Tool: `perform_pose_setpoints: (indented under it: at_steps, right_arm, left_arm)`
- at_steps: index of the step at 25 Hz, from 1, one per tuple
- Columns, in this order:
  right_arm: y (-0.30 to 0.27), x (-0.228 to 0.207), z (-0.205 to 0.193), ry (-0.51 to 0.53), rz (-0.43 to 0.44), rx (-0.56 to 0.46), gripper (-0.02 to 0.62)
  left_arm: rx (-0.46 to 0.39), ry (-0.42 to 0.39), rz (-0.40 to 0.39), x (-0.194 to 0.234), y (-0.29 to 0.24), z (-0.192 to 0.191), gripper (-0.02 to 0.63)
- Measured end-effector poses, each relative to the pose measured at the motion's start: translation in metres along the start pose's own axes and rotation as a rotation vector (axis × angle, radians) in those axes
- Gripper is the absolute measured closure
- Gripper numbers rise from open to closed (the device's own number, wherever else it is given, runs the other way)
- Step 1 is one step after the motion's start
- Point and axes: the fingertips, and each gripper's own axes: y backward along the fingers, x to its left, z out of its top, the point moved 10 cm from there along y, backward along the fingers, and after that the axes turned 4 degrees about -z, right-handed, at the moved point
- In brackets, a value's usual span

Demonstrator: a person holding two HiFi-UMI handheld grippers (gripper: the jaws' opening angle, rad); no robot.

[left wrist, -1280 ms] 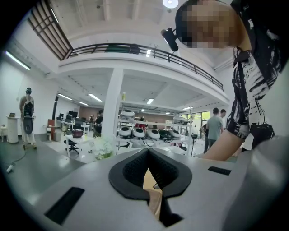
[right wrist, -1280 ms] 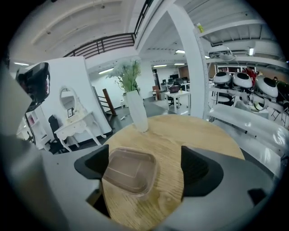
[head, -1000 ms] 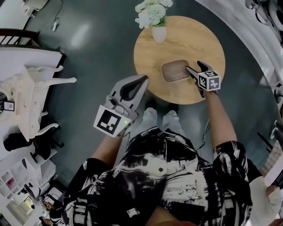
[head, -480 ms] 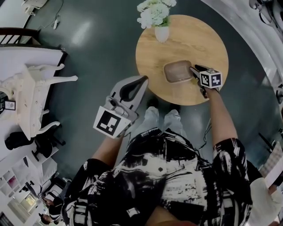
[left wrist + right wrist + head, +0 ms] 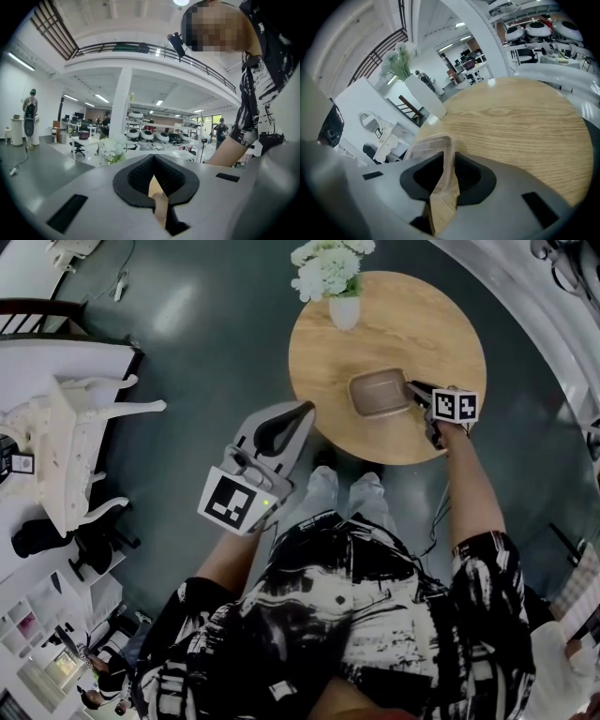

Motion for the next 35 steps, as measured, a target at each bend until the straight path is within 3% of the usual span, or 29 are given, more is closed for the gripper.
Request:
perform_pose_setpoints:
  at_steps: [6,11,19,26,32,35]
  right_arm:
    - [0.006,-0.001,-0.004,-0.045,0.045,-0.008,0.582]
    - [0.011,0.002,-0.009,-0.044,0.077,-0.020,0.581]
    - [0.037,0.013,0.001,-0.052,0.093,-0.131,0.583]
    - [0.119,0.063,0.057,0.159,0.056,-0.402,0.581]
    - [0.243,0.142,0.107,0.455,-0.080,-0.761,0.581]
    - [0.300,0.182,0.113,0.548,-0.158,-0.914,0.581]
  left_arm:
    - [0.001,-0.005,-0.005,-0.003,-0.001,0.002,0.606]
    - [0.003,-0.015,-0.014,-0.006,-0.003,0.002,0.606]
    - [-0.025,-0.026,-0.032,-0.012,-0.007,0.011,0.606]
    - [-0.061,-0.066,-0.051,-0.011,-0.013,0.031,0.606]
    - [-0.133,-0.111,-0.033,0.007,-0.025,0.069,0.606]
    - [-0.154,-0.140,-0.016,0.014,-0.027,0.091,0.606]
